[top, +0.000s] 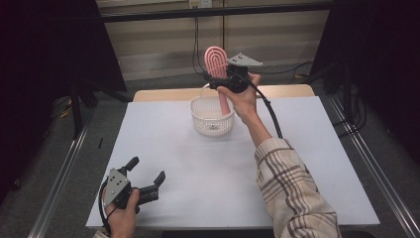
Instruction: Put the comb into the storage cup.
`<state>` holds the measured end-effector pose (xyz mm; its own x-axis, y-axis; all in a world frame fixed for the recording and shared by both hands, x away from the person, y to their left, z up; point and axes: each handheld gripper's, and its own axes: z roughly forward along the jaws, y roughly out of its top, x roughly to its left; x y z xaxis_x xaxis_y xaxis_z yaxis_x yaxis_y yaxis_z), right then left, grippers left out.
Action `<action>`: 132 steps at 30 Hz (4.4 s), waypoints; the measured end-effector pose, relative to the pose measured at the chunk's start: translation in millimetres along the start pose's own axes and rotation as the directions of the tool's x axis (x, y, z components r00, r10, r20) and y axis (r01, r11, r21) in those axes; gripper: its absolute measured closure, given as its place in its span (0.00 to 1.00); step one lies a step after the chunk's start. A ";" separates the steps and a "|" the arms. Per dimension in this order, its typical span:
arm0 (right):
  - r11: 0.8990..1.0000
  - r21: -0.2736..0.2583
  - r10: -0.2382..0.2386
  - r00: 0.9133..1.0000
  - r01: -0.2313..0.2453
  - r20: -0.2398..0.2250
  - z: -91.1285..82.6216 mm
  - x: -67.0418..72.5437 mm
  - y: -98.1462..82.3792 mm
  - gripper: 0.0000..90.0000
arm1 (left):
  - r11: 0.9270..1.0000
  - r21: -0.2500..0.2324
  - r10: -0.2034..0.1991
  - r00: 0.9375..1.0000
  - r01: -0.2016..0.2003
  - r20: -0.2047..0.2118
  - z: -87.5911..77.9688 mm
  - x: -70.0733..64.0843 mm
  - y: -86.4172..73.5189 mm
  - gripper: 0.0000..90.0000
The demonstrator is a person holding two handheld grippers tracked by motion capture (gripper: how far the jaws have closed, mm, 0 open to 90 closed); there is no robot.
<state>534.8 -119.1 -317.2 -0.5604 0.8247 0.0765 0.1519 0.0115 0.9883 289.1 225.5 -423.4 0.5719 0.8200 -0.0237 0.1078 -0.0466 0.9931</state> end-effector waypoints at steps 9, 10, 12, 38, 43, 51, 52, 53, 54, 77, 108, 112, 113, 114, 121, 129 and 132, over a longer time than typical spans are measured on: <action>1.000 0.014 0.019 1.000 -0.019 0.015 0.0 -6.0 -9.6 0.22 | 1.000 -0.002 0.005 1.000 -0.005 -0.001 0.1 0.6 0.1 0.01; 1.000 0.011 0.023 1.000 -0.023 0.013 -0.5 -6.1 -10.8 0.22 | 1.000 -0.002 -0.001 1.000 0.001 -0.001 0.2 0.2 -0.1 0.01; 1.000 0.014 0.027 1.000 -0.027 0.016 -2.3 -6.9 -13.0 0.22 | 1.000 -0.001 0.001 1.000 -0.001 -0.001 0.4 0.0 -0.2 0.02; 0.996 0.051 0.072 0.997 -0.073 0.022 -5.0 -14.0 -35.0 0.22 | 1.000 0.003 0.014 1.000 -0.014 0.001 0.8 -0.3 0.4 0.02; 0.994 0.062 0.087 0.996 -0.089 0.030 -6.5 -17.9 -42.7 0.22 | 1.000 0.001 0.012 1.000 -0.012 0.001 1.0 -0.5 0.4 0.02; 0.993 0.068 0.094 0.995 -0.096 0.031 -5.8 -19.5 -49.0 0.22 | 1.000 0.003 0.013 1.000 -0.013 0.007 1.6 -1.1 0.2 0.01; 0.993 0.068 0.096 0.995 -0.098 0.035 -5.6 -19.5 -49.5 0.22 | 1.000 0.003 0.015 1.000 -0.015 0.005 1.4 -0.9 0.3 0.02; 0.993 0.066 0.098 0.995 -0.100 0.035 -5.4 -19.5 -50.1 0.22 | 1.000 0.004 0.021 1.000 -0.021 0.004 1.3 -0.5 0.4 0.02; 0.993 0.067 0.099 0.995 -0.100 0.031 -4.9 -19.5 -50.5 0.22 | 1.000 0.002 0.015 1.000 -0.015 0.005 1.5 -0.8 0.3 0.02; 0.987 0.082 0.137 0.990 -0.140 0.037 -8.0 -22.5 -64.4 0.22 | 1.000 0.005 0.014 1.000 -0.014 0.007 1.9 -1.2 0.2 0.01; 0.974 0.117 0.185 0.980 -0.193 0.076 -3.2 -35.3 -69.4 0.21 | 1.000 0.014 0.023 1.000 -0.024 0.013 2.0 -1.7 -0.1 0.01; 0.976 0.126 0.171 0.982 -0.180 0.080 -2.0 -36.2 -67.6 0.20 | 1.000 0.012 0.023 1.000 -0.023 0.013 2.2 -1.8 -0.1 0.01; 0.975 0.127 0.173 0.982 -0.182 0.078 -1.6 -36.6 -67.2 0.20 | 1.000 0.012 0.022 1.000 -0.022 0.013 2.2 -1.8 -0.1 0.01; 0.975 0.126 0.174 0.982 -0.183 0.078 -1.4 -36.9 -67.1 0.20 | 1.000 0.011 0.020 1.000 -0.021 0.013 2.3 -1.8 -0.1 0.01; 0.973 0.117 0.187 0.978 -0.197 0.088 -0.9 -39.2 -67.5 0.19 | 1.000 0.008 0.021 1.000 -0.021 0.010 2.1 -2.0 0.0 0.01; 0.973 0.119 0.190 0.978 -0.200 0.089 0.2 -42.2 -67.2 0.17 | 1.000 0.010 0.024 1.000 -0.024 0.008 2.8 -2.2 0.0 0.01; 0.973 0.118 0.188 0.978 -0.197 0.089 -0.1 -42.2 -66.9 0.17 | 1.000 0.009 0.022 1.000 -0.022 0.008 2.8 -2.2 -0.1 0.01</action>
<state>548.3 -154.7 -386.6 -0.4475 0.8590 0.2486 0.3545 -0.0848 0.9312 290.1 222.1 -423.7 0.5806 0.8142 -0.0029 0.1027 -0.0697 0.9923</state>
